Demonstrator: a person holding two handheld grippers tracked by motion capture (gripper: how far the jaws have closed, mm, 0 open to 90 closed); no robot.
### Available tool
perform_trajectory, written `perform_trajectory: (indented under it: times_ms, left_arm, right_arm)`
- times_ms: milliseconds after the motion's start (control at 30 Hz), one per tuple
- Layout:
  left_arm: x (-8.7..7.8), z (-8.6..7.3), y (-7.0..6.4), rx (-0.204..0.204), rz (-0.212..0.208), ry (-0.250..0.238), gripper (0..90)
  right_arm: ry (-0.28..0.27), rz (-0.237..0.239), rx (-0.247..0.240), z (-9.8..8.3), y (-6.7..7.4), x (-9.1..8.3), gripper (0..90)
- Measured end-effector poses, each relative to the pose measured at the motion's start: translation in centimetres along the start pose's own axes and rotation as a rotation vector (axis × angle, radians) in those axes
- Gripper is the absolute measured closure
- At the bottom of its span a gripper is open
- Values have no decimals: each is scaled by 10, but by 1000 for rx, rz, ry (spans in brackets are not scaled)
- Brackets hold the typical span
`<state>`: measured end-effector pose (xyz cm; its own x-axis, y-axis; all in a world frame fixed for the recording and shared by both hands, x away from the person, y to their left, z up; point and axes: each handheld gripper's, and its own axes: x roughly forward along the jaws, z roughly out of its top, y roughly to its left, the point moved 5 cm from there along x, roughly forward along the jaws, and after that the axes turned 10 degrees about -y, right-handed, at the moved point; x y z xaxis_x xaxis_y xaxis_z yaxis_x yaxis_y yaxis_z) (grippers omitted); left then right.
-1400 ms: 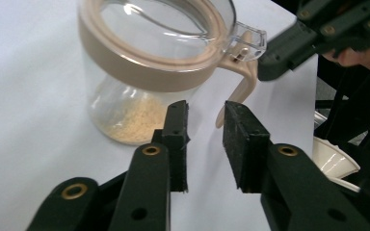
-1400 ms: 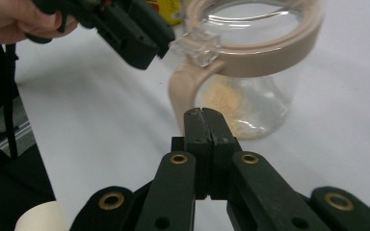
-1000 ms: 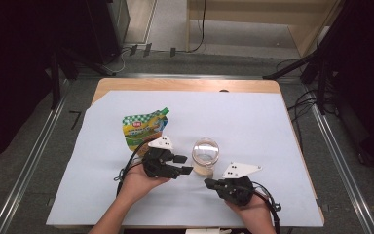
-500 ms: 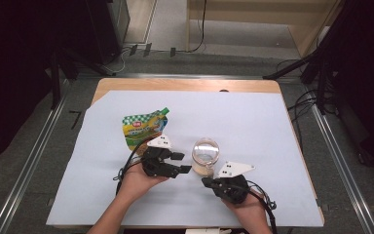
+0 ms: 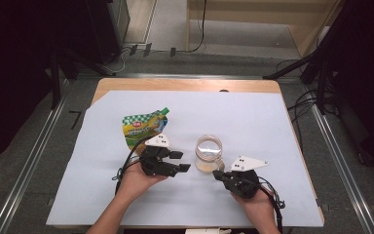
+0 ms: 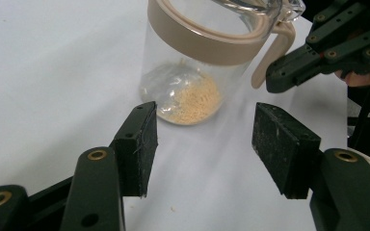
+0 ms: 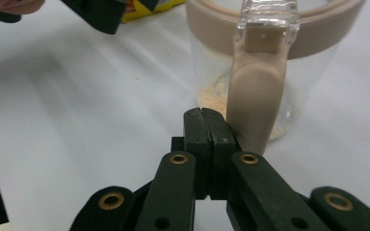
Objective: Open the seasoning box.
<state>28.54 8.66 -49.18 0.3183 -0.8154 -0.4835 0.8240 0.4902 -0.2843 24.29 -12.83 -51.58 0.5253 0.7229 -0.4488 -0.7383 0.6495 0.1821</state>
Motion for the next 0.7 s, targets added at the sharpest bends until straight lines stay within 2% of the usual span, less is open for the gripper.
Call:
perform_trajectory:
  times_ms: [333,700]
  left_arm:
    - [0,0,0,3,-1,8,425]
    - [2,-1,-2,6,-6,11,426]
  right_arm:
    - [-28,-85,52,1,-24,-7,900]
    - [-44,-139,42,3,-40,-7,900]
